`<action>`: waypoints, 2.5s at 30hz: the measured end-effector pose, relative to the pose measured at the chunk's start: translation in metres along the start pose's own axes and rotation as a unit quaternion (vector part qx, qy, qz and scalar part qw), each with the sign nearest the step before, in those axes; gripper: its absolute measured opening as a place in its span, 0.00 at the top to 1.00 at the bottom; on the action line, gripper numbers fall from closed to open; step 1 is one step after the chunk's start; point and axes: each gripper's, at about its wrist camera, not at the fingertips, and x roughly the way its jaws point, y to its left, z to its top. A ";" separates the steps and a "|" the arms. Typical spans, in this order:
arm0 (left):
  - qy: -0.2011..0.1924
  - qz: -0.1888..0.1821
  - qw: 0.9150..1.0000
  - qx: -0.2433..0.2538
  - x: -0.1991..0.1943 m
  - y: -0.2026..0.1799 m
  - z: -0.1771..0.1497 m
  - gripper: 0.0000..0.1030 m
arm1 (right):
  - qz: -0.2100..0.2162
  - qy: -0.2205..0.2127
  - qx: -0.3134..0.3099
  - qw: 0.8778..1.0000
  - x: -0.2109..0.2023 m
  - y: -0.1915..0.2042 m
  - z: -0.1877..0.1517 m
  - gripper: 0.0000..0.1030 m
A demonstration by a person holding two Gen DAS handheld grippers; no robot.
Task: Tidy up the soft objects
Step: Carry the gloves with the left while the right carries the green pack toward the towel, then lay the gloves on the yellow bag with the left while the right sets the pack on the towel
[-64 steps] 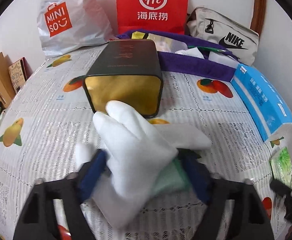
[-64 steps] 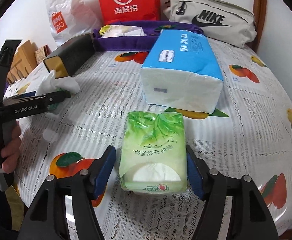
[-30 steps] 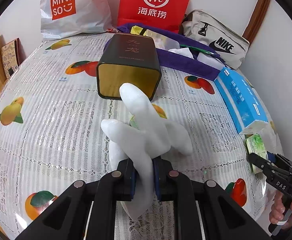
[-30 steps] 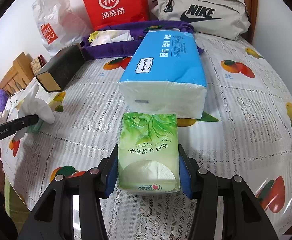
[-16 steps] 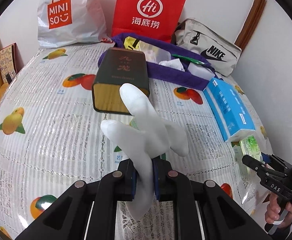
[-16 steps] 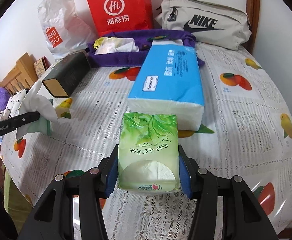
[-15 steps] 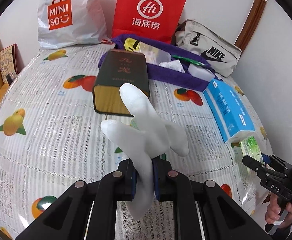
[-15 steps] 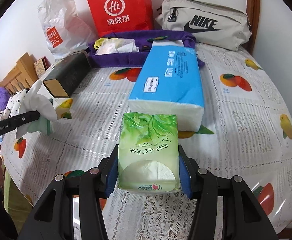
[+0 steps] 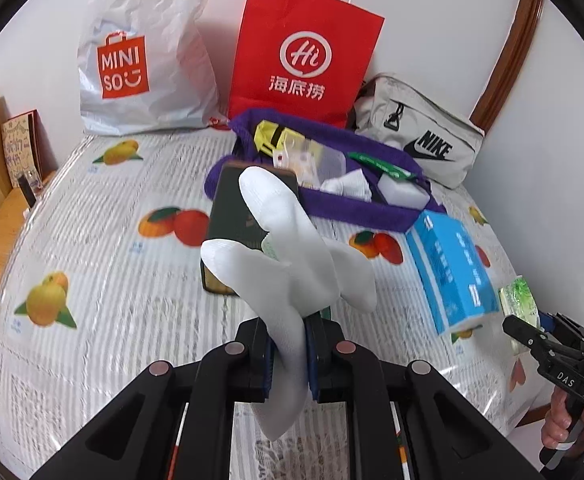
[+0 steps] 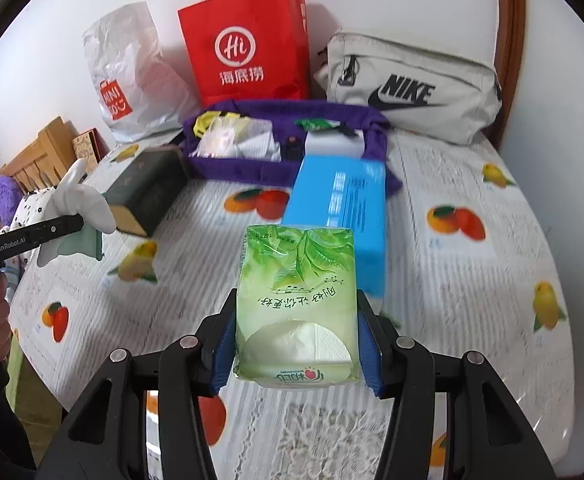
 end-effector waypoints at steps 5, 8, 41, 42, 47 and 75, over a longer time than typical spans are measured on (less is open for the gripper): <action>-0.004 0.008 1.000 0.001 0.001 0.001 0.021 0.88 | -0.002 -0.007 -0.002 1.000 0.002 -0.004 0.025 0.50; -0.007 0.009 1.000 -0.001 0.002 0.002 0.034 0.88 | -0.001 -0.008 0.001 1.000 0.006 -0.008 0.042 0.50; 0.034 -0.007 0.999 0.010 0.111 -0.005 0.162 0.88 | 0.006 0.015 0.000 1.000 0.115 -0.031 0.186 0.50; 0.036 -0.010 0.999 0.009 0.116 -0.005 0.163 0.87 | 0.005 0.019 0.000 1.000 0.121 -0.032 0.190 0.50; 0.051 -0.018 0.999 0.006 0.135 -0.008 0.169 0.87 | 0.006 0.034 0.001 0.999 0.145 -0.033 0.203 0.50; 0.104 -0.009 0.994 0.030 0.195 -0.045 0.184 0.37 | 0.022 0.092 0.000 0.995 0.198 -0.029 0.208 0.27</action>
